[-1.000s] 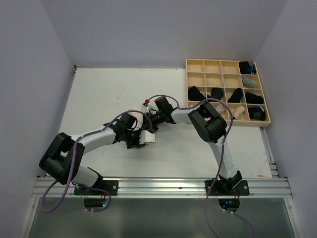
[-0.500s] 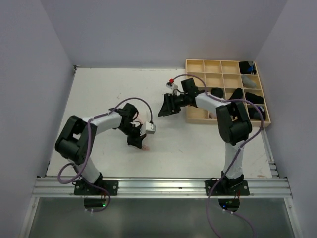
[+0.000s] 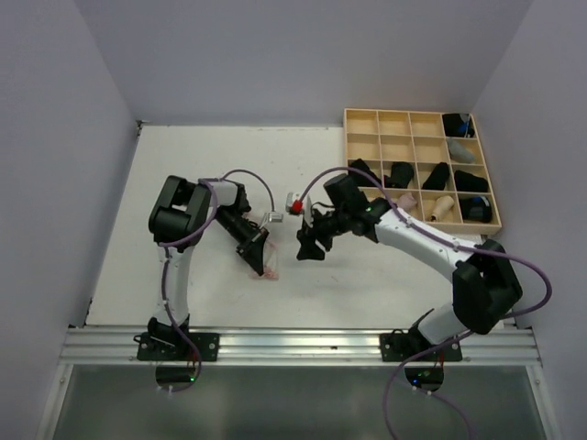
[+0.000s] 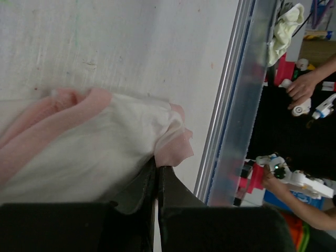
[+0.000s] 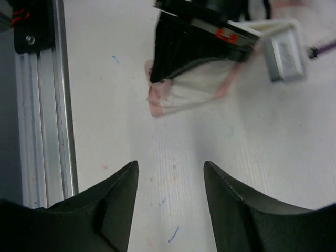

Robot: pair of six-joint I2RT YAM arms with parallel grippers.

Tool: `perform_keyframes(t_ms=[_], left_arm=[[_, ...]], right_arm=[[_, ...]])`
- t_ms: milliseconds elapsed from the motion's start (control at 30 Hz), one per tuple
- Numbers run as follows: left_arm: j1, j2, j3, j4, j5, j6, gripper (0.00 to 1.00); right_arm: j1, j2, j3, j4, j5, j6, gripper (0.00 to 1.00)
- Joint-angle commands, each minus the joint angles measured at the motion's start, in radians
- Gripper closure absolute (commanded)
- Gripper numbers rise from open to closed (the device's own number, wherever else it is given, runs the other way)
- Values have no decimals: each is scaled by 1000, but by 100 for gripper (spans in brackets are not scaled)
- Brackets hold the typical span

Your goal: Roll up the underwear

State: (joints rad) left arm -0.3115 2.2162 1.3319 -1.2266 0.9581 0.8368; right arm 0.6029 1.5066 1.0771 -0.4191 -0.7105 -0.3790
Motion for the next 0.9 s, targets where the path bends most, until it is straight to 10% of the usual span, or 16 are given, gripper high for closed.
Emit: perform_keyframes(t_ms=[0,333,867], left_arm=[[-5,97,50,29,-76,-4,100],[2,120,49,61,-99,-41,100],[5,126,21,102,-105,-42,100]], right_arm=[[139,-17,-35,43,165,-190,41],[365,69,-170,365,321,-284,26],[420,247,-224,658,385,-293,43]])
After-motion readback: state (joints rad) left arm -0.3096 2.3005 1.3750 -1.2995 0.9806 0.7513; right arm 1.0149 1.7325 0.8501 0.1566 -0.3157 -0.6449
